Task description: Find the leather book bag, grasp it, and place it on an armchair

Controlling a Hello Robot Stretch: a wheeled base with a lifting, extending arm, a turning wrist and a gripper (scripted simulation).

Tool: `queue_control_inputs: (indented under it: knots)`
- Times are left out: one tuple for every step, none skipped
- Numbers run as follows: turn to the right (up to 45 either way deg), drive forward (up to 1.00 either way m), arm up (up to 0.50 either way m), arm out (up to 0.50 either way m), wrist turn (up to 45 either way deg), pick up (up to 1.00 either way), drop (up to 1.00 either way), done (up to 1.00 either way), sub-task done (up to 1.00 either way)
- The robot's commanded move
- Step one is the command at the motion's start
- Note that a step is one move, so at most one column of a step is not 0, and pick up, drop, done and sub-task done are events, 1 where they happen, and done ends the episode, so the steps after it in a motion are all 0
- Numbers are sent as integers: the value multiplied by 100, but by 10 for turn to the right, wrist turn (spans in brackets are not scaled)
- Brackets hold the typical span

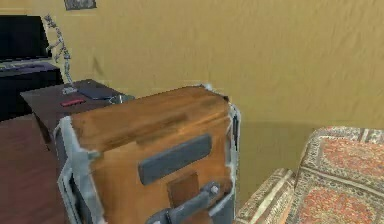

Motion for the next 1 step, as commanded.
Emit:
queue_control_inputs:
  knots:
    - [-450, 0, 0, 0, 0, 0, 0, 0, 0]
